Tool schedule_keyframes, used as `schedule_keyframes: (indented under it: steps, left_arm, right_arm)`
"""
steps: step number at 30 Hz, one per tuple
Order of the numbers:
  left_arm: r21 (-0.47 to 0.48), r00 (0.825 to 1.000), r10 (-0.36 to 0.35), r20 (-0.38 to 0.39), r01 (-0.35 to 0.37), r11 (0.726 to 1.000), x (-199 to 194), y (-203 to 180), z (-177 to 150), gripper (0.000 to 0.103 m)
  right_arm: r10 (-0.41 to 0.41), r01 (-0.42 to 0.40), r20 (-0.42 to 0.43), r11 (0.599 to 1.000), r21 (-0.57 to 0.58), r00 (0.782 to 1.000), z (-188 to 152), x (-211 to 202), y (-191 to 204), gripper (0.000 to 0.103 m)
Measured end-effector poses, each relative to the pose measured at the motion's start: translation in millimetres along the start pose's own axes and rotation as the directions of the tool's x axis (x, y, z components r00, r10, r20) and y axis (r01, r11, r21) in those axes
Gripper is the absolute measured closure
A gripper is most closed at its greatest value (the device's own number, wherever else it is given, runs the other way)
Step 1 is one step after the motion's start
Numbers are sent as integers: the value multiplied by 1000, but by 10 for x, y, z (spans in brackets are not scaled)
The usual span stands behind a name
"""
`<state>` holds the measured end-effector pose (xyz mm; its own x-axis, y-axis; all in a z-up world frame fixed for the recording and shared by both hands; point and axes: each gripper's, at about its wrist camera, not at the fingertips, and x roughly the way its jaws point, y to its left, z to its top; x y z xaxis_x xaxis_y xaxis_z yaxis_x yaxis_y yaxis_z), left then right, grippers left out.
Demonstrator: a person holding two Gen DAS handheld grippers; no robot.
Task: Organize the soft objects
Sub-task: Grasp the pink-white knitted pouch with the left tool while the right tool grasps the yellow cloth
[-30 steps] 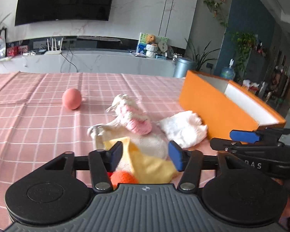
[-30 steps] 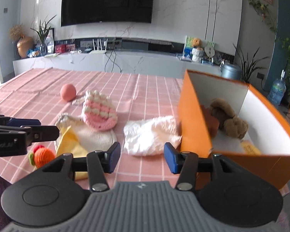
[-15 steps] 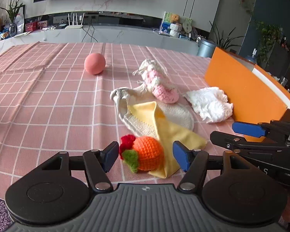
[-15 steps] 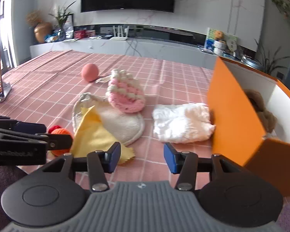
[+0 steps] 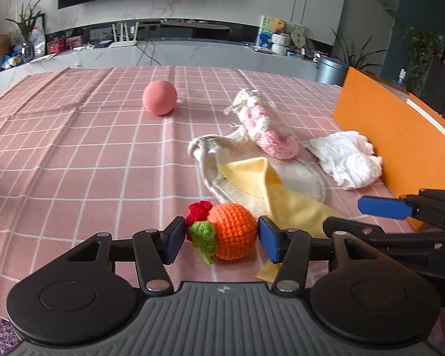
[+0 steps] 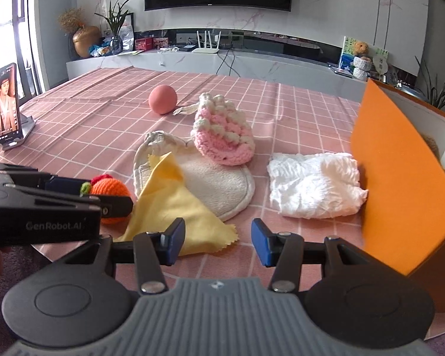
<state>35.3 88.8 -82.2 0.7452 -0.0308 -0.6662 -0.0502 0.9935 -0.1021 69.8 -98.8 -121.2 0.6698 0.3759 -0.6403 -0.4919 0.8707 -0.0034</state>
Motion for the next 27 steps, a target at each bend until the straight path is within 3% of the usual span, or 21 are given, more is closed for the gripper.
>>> schedule_keyframes:
  steps: [6,9,10,12,14,15,21,27]
  left_arm:
    - [15,999,42,16,-43,999,74,58,57,40]
    - [38,998,62,24,-63,997,116,50,75,38]
    - [32,998,61,19,-62,998,129,59,85,38]
    - [26,998,57,20,-57,998,125,66,86,37]
    - [30,998,50,25,-51,998,117,70,80,31]
    - [27,998,51,25,-52,998,119,76,80,28]
    - [42,997,52,62,-55,998,62,51,106,21]
    - [65,996,-3,92,-3,998,5,-34,255,20]
  right_arm:
    - [33,-33,-32,999,4,999,19,176,63,52]
    - [50,-49,-39,999,13,998,41,238,88,45]
    - [54,-54,-42,999,10,998,40,260,100,48]
    - [32,-33,-48,999,-16,998,15,288,144,66]
    - [32,-34,-36,998,-47,999,-2,262,169,93]
    - [26,-28,-36,998,-57,999,-5,258,183,98]
    - [19,-19,-9,999,-28,1000,5,158,95,102]
    - [-48,49,50,999,-10,998,98,-24,-38,102]
